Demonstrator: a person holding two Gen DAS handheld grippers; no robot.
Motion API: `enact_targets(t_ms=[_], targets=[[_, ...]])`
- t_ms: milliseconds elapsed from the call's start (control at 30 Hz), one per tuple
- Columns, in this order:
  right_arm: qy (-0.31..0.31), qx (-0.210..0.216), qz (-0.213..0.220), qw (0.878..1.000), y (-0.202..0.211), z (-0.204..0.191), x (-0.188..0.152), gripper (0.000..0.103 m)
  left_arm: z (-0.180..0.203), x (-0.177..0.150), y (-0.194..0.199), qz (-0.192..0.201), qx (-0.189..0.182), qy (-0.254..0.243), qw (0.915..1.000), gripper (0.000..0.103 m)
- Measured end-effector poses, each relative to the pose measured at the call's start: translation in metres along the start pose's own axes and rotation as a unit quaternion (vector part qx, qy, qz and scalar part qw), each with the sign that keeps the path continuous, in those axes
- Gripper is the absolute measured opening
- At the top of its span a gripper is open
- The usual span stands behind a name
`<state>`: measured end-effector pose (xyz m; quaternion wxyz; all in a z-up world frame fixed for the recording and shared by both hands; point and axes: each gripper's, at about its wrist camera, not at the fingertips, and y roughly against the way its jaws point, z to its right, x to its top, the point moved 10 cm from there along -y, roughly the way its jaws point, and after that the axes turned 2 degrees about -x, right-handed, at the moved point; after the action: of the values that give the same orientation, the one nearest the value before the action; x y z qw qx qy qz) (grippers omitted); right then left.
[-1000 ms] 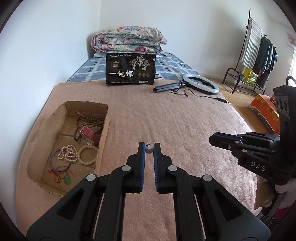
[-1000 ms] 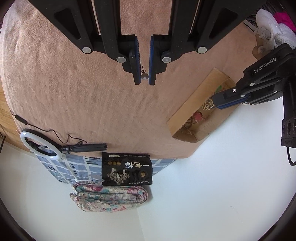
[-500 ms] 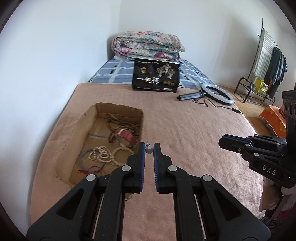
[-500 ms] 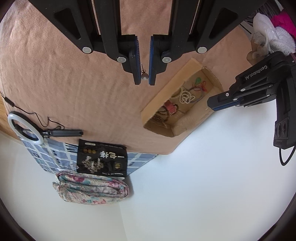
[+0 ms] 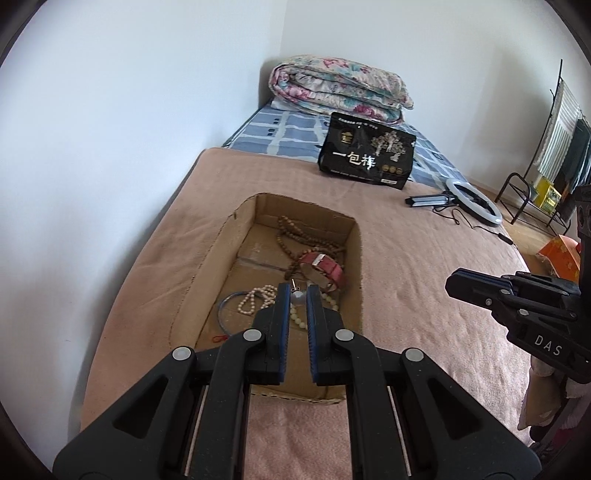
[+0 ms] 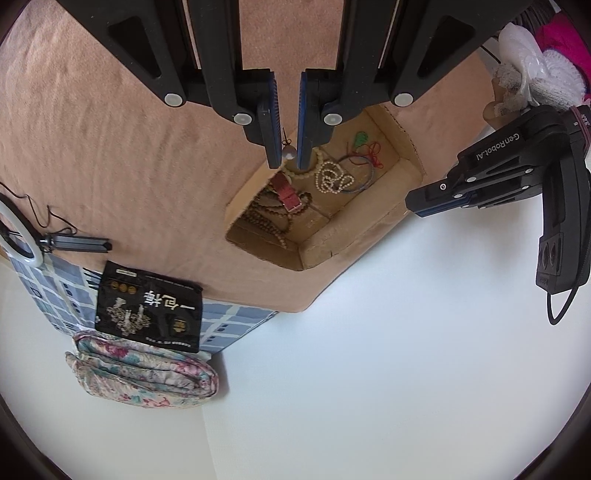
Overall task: Organize jewelry
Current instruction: 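Carry the pearl earring in left tool over the box, then open left tool dropping the pearl earring into the box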
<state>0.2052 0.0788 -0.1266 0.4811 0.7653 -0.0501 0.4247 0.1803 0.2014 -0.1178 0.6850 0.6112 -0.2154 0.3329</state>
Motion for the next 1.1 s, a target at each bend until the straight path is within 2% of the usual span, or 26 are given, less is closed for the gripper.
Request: enact_targets(t_ms=[433, 733, 833, 900, 933, 967, 1000, 1033, 1100], targets=[[0.017, 0.016, -0.022, 0.999, -0.051, -0.027, 0.016, 0.006, -0.018, -0.01, -0.01, -0.018, 0.006, 0.015, 0.9997, 0.007], [0.016, 0.018, -0.027, 0.999, -0.065, -0.031, 0.023, 0.008, -0.018, -0.008, -0.012, -0.016, 0.009, 0.013, 0.9997, 0.007], [0.018, 0.012, -0.021, 1.0, -0.065, -0.03, 0.027, 0.025, -0.017, -0.008, -0.015, -0.017, 0.008, 0.009, 0.9998, 0.007], [0.017, 0.002, -0.016, 1.0, -0.064, -0.028, 0.03, 0.041, -0.018, -0.01, -0.015, -0.019, 0.013, 0.007, 0.9997, 0.008], [0.015, 0.0, -0.014, 1.0, -0.064, -0.027, 0.032, 0.047, -0.019, -0.01, -0.016, -0.021, 0.016, 0.005, 0.9996, 0.019], [0.012, -0.004, -0.01, 1.0, -0.062, -0.026, 0.034, 0.061, -0.019, -0.011, -0.017, -0.02, 0.016, 0.006, 0.9997, 0.038], [0.007, -0.01, -0.002, 1.0, -0.06, -0.024, 0.036, 0.074, -0.018, -0.011, -0.017, -0.019, 0.016, 0.006, 0.9997, 0.045], [0.005, -0.014, 0.005, 1.0, -0.058, -0.022, 0.038, 0.078, -0.019, -0.01, -0.016, -0.015, 0.018, 0.007, 0.9997, 0.049], [0.002, -0.019, 0.013, 1.0, -0.054, -0.021, 0.041, 0.084, -0.02, -0.009, -0.015, -0.013, 0.022, 0.007, 0.9996, 0.049]])
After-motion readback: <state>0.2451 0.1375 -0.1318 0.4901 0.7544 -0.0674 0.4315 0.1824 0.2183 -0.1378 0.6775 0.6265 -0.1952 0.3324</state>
